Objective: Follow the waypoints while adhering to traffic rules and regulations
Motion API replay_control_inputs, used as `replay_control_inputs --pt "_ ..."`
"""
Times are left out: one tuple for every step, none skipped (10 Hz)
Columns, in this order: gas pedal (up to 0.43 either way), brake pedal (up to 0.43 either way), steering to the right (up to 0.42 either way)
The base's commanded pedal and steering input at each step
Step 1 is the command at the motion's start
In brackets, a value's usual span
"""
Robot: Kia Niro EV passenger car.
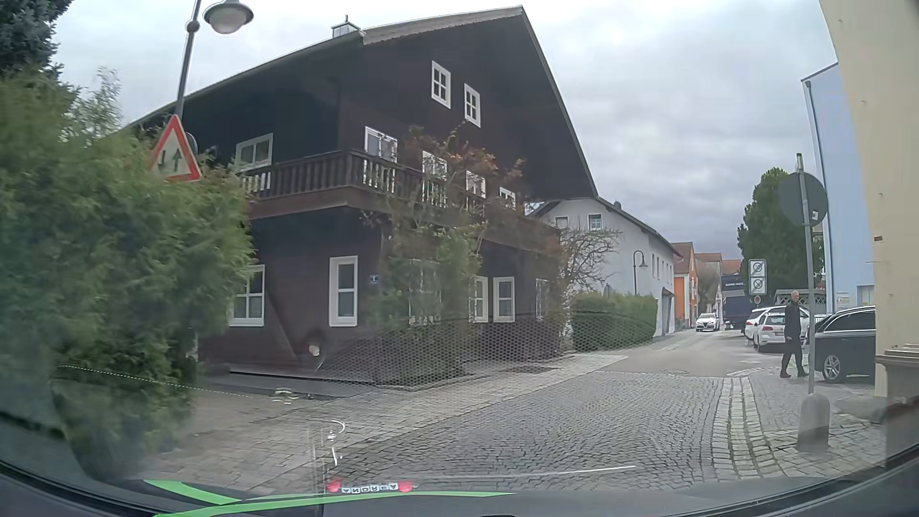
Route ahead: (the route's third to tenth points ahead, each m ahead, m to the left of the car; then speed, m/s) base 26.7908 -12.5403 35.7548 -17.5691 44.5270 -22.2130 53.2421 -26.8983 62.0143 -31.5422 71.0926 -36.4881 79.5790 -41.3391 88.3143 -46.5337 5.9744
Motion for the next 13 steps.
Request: replay_control_inputs --pt "0.098 0.0 0.174" --pt "0.047 0.0 0.187" --pt "0.0 0.0 0.201" --pt "0.0 0.0 0.209" --pt "0.0 0.0 0.218" --pt "0.0 0.0 0.22" --pt "0.0 0.0 0.22" --pt "0.0 0.055 0.22" --pt "0.0 0.146 0.219" --pt "0.0 0.171 0.219" --pt "0.0 0.195 0.219" --pt "0.0 0.22 0.219" --pt "0.0 0.226 0.218"
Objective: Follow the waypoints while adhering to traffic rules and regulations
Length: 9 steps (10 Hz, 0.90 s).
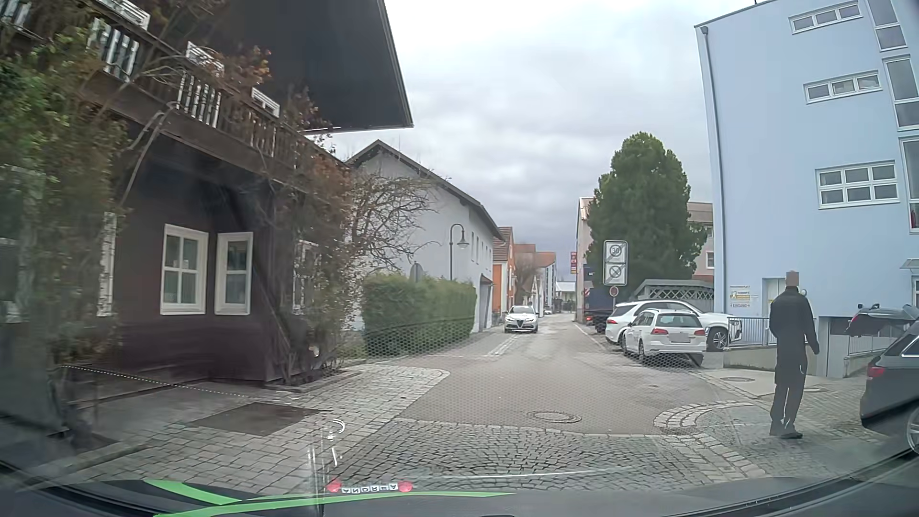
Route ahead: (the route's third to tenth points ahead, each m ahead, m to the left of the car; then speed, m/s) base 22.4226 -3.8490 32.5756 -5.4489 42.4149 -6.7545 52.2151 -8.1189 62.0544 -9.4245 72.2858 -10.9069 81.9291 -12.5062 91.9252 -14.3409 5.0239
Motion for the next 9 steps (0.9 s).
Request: replay_control_inputs --pt "0.0 0.226 0.214" --pt "0.0 0.238 0.204" --pt "0.0 0.25 0.197" --pt "0.0 0.256 0.191" --pt "0.0 0.28 0.181" --pt "0.0 0.299 0.169" --pt "0.0 0.299 0.159" --pt "0.0 0.299 0.143" --pt "0.0 0.299 0.133"
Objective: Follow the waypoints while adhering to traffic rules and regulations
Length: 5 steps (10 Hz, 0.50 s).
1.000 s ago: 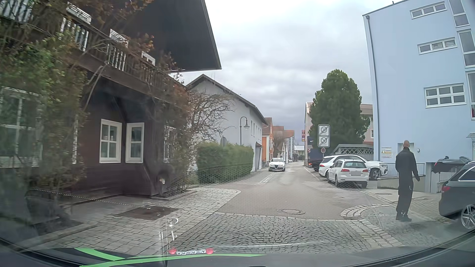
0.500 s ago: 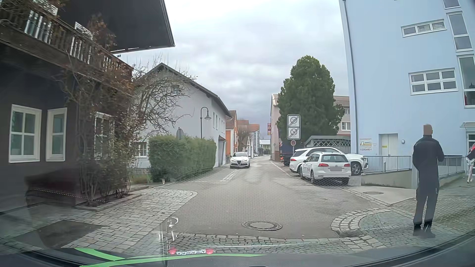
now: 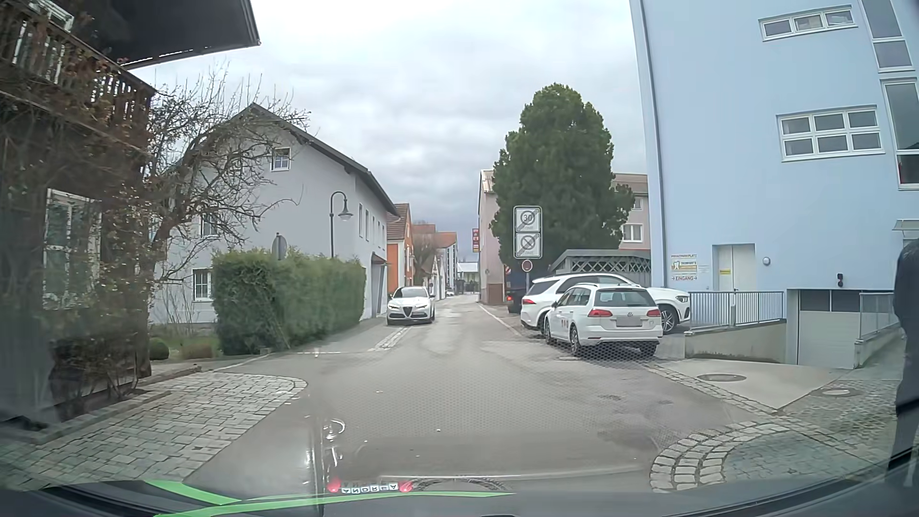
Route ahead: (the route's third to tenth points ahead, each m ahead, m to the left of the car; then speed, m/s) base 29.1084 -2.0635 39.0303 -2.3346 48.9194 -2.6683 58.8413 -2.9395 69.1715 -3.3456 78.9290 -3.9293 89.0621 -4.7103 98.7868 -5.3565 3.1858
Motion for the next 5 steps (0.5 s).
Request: replay_control_inputs --pt "0.0 0.28 0.13" --pt "0.0 0.201 0.13" --pt "0.0 0.128 0.134" --pt "0.0 0.073 0.135" --pt "0.0 0.0 0.132"
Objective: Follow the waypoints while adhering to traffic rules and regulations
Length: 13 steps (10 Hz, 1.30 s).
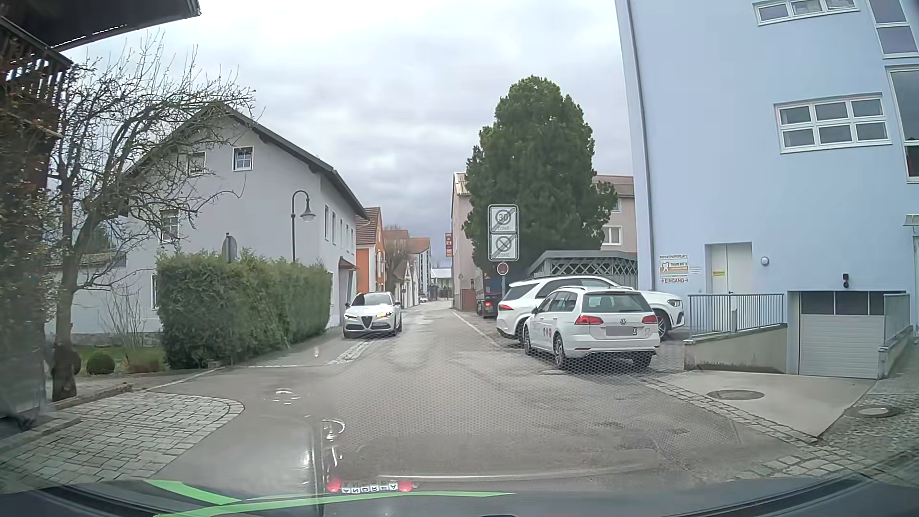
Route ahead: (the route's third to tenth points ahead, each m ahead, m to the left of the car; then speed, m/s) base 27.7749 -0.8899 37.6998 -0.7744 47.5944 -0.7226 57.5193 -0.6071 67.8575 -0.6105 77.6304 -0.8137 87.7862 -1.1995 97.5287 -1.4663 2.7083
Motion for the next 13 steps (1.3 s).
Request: replay_control_inputs --pt "0.0 0.0 0.122" --pt "0.0 0.0 0.111" --pt "0.0 0.0 0.098" --pt "0.0 0.0 0.09" --pt "0.0 0.0 0.088" --pt "0.0 0.0 0.081" --pt "0.0 0.0 0.066" --pt "0.0 0.0 0.045" --pt "0.0 0.0 0.024" --pt "0.0 0.0 -0.004" --pt "0.098 0.0 -0.026" --pt "0.138 0.0 -0.045" --pt "0.177 0.0 -0.065"
